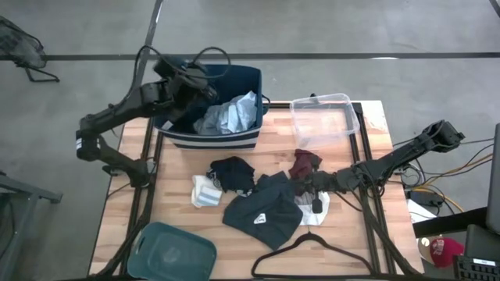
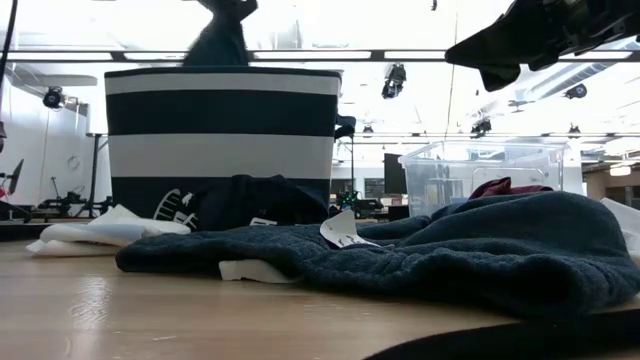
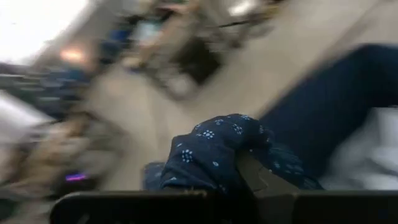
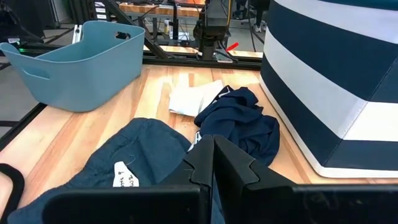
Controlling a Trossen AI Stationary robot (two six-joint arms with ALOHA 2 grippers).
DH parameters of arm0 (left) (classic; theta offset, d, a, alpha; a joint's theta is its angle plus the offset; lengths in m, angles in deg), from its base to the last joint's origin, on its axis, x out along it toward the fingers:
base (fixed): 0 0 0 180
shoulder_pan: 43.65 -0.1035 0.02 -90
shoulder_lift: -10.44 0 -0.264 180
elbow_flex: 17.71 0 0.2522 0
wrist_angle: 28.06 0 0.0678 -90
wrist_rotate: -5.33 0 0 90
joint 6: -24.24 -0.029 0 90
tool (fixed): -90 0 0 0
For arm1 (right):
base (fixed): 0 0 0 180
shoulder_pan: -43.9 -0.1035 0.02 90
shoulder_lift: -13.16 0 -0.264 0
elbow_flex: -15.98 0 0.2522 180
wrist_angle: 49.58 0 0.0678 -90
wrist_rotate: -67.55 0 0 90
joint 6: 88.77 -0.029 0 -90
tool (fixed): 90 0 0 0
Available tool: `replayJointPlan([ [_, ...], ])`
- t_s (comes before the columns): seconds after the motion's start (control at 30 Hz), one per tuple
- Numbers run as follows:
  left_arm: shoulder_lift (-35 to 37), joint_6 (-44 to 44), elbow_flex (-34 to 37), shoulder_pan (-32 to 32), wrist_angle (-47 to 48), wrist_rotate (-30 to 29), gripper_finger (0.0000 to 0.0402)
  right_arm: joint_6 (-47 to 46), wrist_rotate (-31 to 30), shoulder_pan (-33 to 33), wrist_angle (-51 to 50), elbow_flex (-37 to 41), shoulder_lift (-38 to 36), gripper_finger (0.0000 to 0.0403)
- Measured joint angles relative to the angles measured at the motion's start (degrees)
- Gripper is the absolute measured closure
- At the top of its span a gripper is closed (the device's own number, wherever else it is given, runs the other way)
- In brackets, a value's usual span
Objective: Pick & Place Cloths
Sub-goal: Put the blue polo shirt into the blue laundry organizer
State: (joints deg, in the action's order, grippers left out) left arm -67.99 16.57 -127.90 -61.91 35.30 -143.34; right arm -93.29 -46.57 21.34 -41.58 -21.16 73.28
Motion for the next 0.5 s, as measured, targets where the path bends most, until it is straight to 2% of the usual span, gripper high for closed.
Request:
replayJointPlan([
  [0.07,-0.4,4.8,0.1,0.0,2.3,6.3,0.0387,0.0,0.0,0.0,0.0,0.1,0.0,0.0394],
  [0.17,-0.8,9.7,0.1,0.0,4.9,12.6,0.0383,0.0,0.0,0.0,0.0,0.1,0.0,0.0394],
  [0.3,-1.4,11.9,0.1,0.0,8.6,14.0,0.0352,-0.3,0.0,0.0,0.1,0.1,0.0,0.0394],
  [0.5,-1.2,16.6,0.1,0.0,13.0,15.3,0.0271,-0.5,0.0,0.0,0.1,0.1,0.0,0.0394],
])
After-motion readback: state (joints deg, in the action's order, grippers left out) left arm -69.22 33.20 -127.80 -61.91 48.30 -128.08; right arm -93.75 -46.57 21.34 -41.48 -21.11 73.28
